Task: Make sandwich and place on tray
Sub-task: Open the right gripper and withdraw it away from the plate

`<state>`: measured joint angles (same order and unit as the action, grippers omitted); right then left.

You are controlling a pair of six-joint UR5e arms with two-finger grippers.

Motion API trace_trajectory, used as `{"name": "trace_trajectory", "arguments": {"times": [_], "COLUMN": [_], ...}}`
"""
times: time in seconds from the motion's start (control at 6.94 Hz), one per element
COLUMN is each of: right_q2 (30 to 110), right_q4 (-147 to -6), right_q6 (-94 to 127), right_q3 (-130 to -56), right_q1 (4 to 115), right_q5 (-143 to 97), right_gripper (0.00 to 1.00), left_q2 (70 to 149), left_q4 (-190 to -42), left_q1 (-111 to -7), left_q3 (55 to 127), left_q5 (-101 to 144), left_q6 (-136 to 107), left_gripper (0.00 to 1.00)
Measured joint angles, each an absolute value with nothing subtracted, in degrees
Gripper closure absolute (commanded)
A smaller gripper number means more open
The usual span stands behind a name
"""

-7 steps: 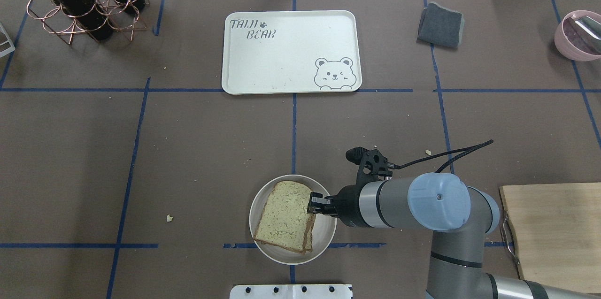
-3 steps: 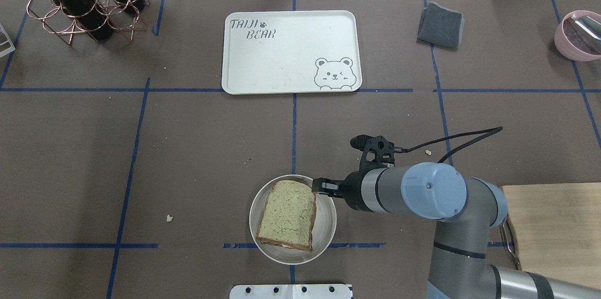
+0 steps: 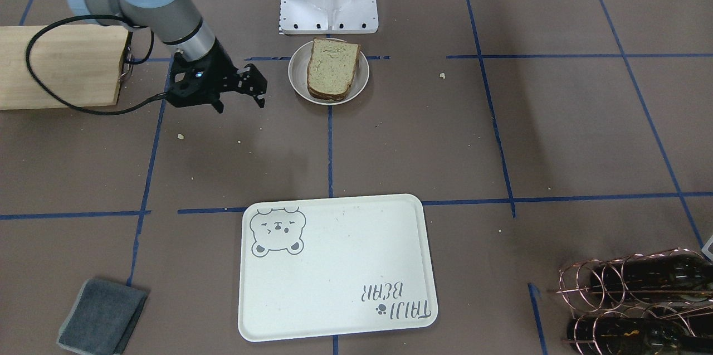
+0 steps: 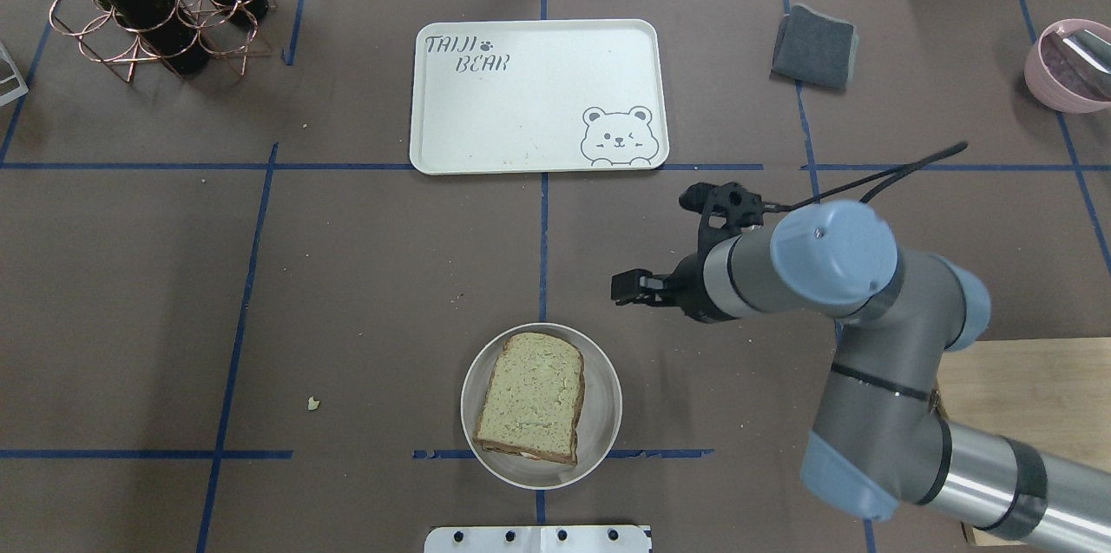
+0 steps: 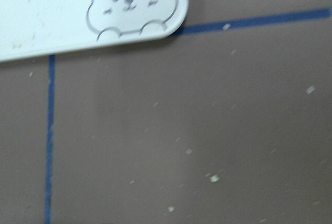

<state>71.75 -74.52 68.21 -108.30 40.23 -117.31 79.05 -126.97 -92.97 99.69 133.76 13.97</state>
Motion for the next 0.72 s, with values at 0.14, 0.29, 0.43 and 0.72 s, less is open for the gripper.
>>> {"name": "trace_trajectory", "arguments": {"times": [0.14,0.29,0.43,0.72], "right_q2": [73.91,77.73,82.42,91.67], "right_q4": [-77.41,-78.84,-79.37,-79.66], "right_q6": [60.34,52.05,43.68,28.14], "right_q3": [-108.71,-109.51,-110.28,-110.61], "right_q1": [46.41,51.47,56.66,66.67], "right_q5": [-120.97,-123.13,-125.09,-127.83], "right_gripper": [0.0,0.0,0.0,0.0], "left_q2": [79.75,80.51,81.11,81.86], "left_q4": [-135.03,-138.41,-140.14,-143.44], "left_q1": [-92.23,-90.32,-86.68,-75.03], "left_q3": [98.82,98.55,99.59,104.63], "left_q5": [135.35,138.61,140.93,136.81], "left_q6": [12.43,7.0,-1.59,-14.33], "left_gripper": [0.0,0.0,0.0,0.0]}}
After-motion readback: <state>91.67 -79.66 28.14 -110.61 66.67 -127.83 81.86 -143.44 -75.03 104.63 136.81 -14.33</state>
